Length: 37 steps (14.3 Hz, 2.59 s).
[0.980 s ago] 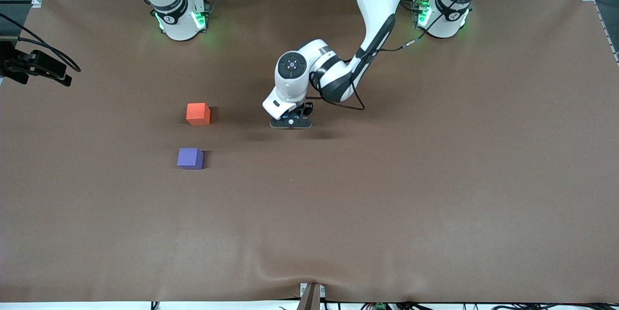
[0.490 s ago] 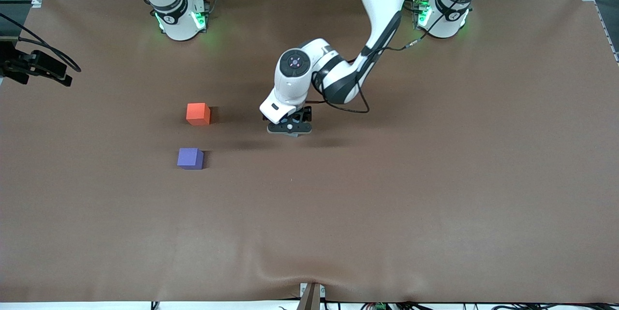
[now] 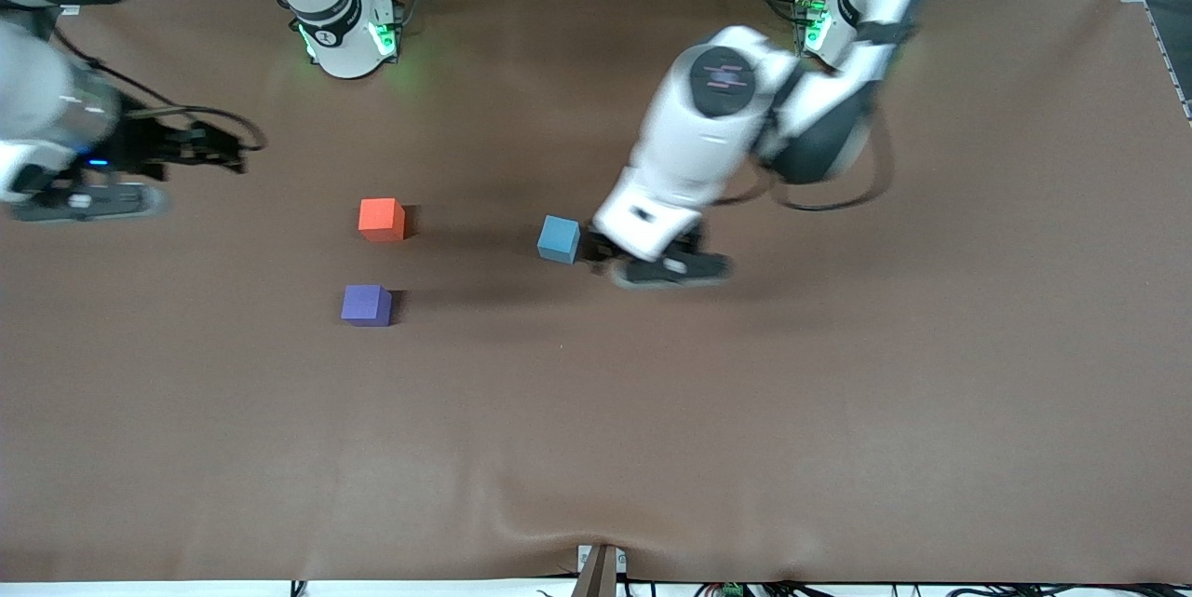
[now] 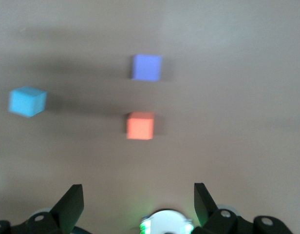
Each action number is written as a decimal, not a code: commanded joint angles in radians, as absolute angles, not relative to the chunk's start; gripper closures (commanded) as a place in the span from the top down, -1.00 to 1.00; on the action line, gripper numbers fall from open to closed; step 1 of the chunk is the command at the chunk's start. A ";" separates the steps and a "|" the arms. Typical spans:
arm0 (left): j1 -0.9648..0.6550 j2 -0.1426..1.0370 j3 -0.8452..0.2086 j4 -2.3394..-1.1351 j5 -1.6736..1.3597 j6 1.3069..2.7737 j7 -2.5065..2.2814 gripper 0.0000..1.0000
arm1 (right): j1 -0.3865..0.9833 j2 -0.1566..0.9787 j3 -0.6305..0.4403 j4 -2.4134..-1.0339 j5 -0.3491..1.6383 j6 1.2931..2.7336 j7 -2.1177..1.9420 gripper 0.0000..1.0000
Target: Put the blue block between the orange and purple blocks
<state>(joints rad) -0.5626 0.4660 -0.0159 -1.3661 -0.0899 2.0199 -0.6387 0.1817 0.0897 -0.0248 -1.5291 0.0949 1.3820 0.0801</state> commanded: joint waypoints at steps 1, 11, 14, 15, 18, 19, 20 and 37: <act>-0.395 0.431 -0.029 -1.404 -0.097 1.935 -0.404 1.00 | 0.228 0.089 -0.031 -1.560 0.181 1.403 0.228 1.00; -0.064 0.307 -0.050 -1.734 0.033 1.874 0.025 1.00 | 0.682 0.302 -0.031 -1.749 0.258 1.926 0.709 1.00; -0.074 0.175 -0.071 -1.903 0.123 1.879 -0.008 1.00 | 0.785 0.423 -0.032 -1.802 0.256 2.179 0.774 1.00; -0.061 0.126 -0.069 -1.961 0.123 1.885 -0.008 1.00 | 0.808 0.461 -0.032 -1.822 0.247 2.257 0.769 1.00; -0.025 0.043 -0.072 -1.997 0.121 1.905 0.011 1.00 | 0.847 0.534 -0.037 -1.818 0.134 2.280 0.773 1.00; -0.023 0.014 -0.071 -1.974 0.109 1.902 0.018 1.00 | 0.845 0.534 -0.037 -1.818 0.117 2.275 0.773 1.00; -0.023 -0.006 -0.068 -1.941 0.098 1.888 0.029 1.00 | 0.844 0.534 -0.038 -1.818 0.117 2.278 0.775 1.00; 0.017 -0.037 -0.063 -1.578 -0.032 1.516 0.084 1.00 | 0.807 0.574 -0.043 -1.815 0.106 2.364 0.778 0.49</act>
